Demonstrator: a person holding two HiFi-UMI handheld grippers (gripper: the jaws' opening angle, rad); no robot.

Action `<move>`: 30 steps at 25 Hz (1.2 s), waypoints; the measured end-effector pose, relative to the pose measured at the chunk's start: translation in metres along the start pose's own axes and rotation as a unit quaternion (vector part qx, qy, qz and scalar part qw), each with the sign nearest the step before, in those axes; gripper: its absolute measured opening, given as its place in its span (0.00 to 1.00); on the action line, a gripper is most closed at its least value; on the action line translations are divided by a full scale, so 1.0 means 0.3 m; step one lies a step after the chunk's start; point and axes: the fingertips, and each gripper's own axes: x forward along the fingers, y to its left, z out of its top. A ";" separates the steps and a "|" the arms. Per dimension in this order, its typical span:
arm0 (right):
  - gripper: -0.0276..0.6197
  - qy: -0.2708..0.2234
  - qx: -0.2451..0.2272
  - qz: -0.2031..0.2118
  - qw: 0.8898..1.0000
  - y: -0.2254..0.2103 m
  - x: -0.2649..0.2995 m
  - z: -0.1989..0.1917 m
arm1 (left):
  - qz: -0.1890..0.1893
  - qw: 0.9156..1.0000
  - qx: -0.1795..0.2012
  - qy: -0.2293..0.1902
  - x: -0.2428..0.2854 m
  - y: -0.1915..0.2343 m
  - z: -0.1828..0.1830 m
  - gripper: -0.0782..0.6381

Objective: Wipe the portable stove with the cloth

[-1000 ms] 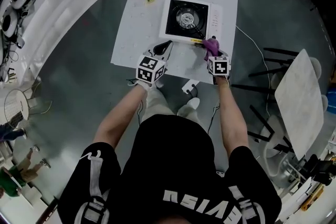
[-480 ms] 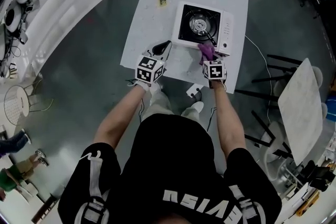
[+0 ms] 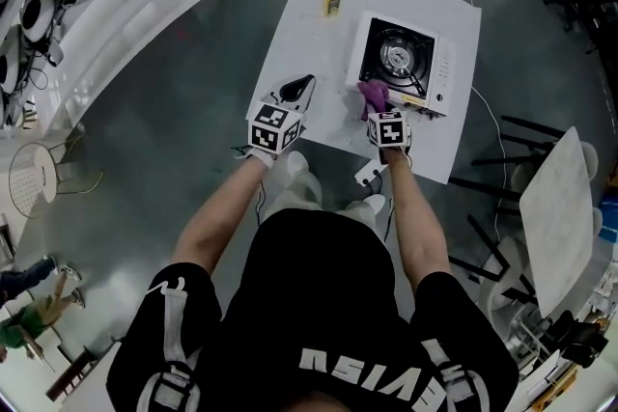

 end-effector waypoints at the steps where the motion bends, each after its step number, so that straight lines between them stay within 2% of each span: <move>1: 0.19 0.000 -0.003 0.002 1.000 0.022 0.010 0.011 | 0.003 1.000 -0.001 -0.001 -0.014 0.021 0.000 0.12; 10: 0.19 -0.005 -0.007 0.007 1.000 0.180 0.055 0.094 | 0.013 1.000 -0.010 -0.005 -0.118 0.170 -0.009 0.12; 17: 0.19 -0.015 0.006 0.009 1.000 0.259 0.065 0.135 | 0.010 1.000 -0.013 -0.014 -0.129 0.203 0.005 0.12; 24: 0.19 -0.019 0.034 -0.003 0.999 0.279 0.114 0.183 | 0.014 1.000 -0.010 -0.013 -0.138 0.237 0.007 0.12; 30: 0.19 -0.020 0.075 -0.033 0.996 0.243 0.155 0.260 | 0.012 1.000 -0.010 -0.008 -0.103 0.287 0.018 0.12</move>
